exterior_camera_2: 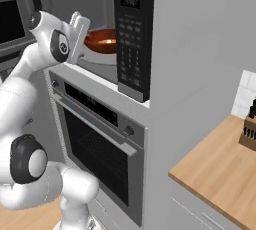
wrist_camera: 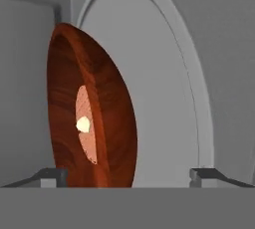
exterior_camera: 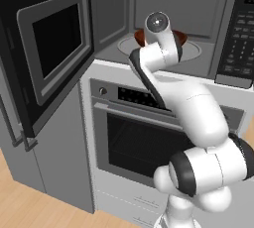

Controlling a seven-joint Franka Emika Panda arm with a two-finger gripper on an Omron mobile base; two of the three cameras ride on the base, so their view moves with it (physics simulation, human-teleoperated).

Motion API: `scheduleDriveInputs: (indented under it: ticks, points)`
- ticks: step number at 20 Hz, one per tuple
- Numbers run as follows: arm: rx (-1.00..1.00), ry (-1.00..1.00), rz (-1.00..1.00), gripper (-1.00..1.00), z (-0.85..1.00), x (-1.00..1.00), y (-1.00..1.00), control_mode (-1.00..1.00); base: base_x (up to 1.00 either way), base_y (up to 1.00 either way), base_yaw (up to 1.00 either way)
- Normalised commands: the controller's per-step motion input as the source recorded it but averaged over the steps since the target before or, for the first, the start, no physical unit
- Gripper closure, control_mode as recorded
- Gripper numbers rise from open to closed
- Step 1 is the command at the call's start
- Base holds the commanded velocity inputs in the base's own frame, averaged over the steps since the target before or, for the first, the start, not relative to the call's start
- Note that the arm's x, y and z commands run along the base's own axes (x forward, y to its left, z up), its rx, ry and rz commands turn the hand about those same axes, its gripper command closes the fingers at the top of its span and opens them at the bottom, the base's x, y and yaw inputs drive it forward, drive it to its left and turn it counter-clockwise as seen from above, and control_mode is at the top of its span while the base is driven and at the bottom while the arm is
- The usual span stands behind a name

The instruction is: Open the microwave, place the bowl with waffle inside the microwave, then close the microwave door and turn it on.

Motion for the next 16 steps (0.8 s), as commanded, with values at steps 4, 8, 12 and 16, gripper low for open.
scheduleDriveInputs:
  ticks: [4,8,12,16]
  points:
    - [-0.01,-0.19,0.0,-1.0,0.5,-0.89,0.36,-1.0,0.0,0.0,0.0]
    - [0.0,-0.01,0.0,-1.0,0.43,-1.0,0.34,-1.0,0.0,0.0,0.0]
    - [0.0,0.0,0.0,-1.0,0.18,-1.0,0.4,-1.0,0.0,0.0,0.0]
    - [0.0,-0.1,0.0,-1.0,0.19,-1.0,0.31,-1.0,0.0,0.0,0.0]
